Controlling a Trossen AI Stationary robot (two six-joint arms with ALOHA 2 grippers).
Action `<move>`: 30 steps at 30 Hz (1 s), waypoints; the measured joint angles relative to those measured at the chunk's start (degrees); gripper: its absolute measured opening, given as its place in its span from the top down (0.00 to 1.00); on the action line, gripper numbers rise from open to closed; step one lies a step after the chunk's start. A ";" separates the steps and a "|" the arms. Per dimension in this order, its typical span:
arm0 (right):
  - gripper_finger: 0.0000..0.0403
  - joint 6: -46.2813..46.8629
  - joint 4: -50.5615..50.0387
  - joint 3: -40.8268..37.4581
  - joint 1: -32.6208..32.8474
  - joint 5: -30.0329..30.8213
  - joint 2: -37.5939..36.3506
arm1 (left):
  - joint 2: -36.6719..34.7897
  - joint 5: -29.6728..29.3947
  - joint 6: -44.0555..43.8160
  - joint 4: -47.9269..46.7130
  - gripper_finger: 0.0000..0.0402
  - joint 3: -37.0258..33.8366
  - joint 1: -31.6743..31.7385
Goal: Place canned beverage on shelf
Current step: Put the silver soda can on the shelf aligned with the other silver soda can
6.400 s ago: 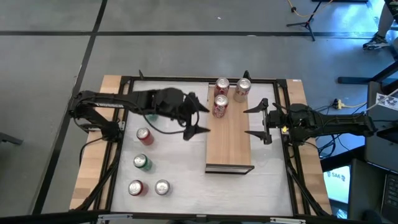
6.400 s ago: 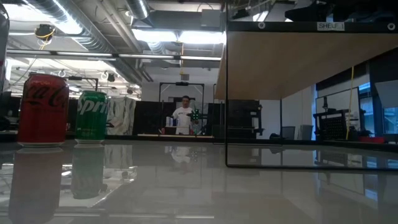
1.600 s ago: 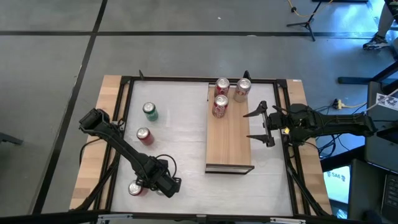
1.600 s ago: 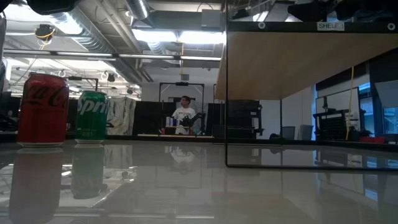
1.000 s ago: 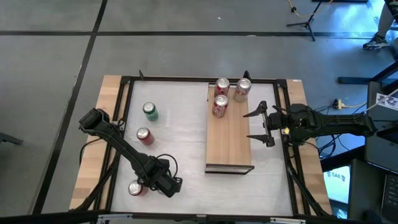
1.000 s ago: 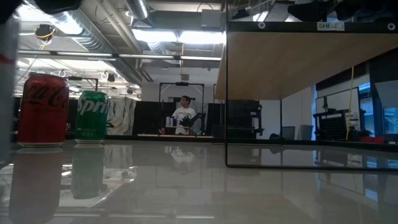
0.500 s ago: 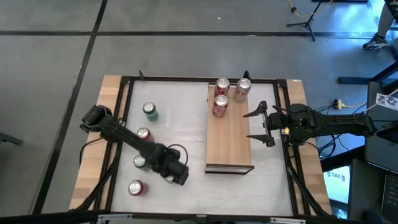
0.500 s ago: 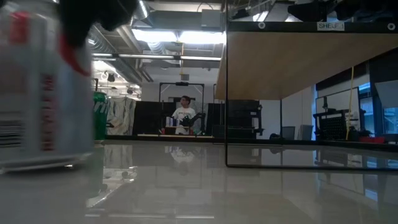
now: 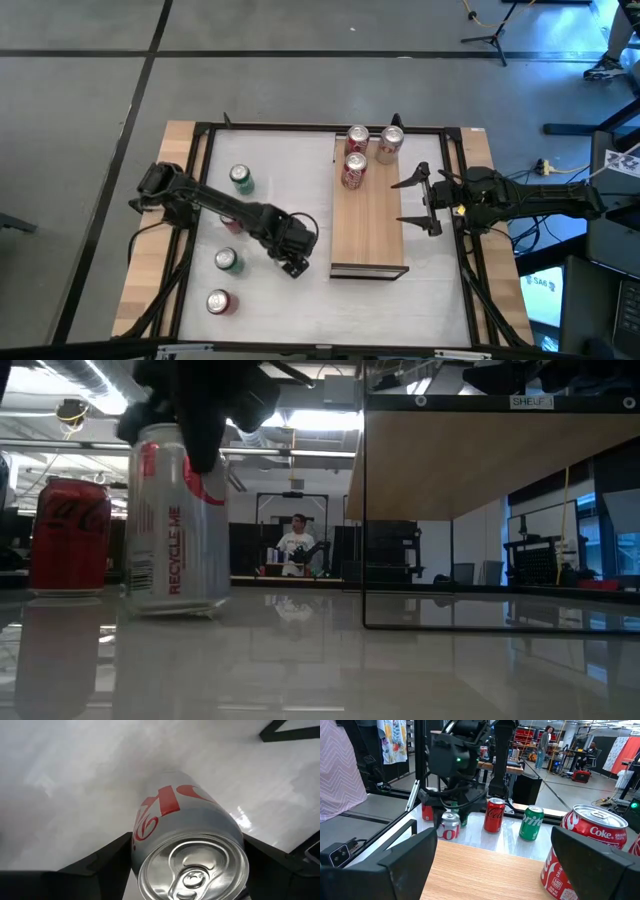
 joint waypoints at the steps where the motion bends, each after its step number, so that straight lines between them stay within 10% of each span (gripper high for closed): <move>1: 0.04 -0.01 0.00 0.00 0.01 0.02 -0.01 | 0.00 0.01 2.47 -0.14 0.27 0.00 0.52; 30: 0.04 -0.01 -0.04 0.00 0.01 0.02 0.00 | 0.07 -1.54 62.96 -7.11 0.25 0.02 5.15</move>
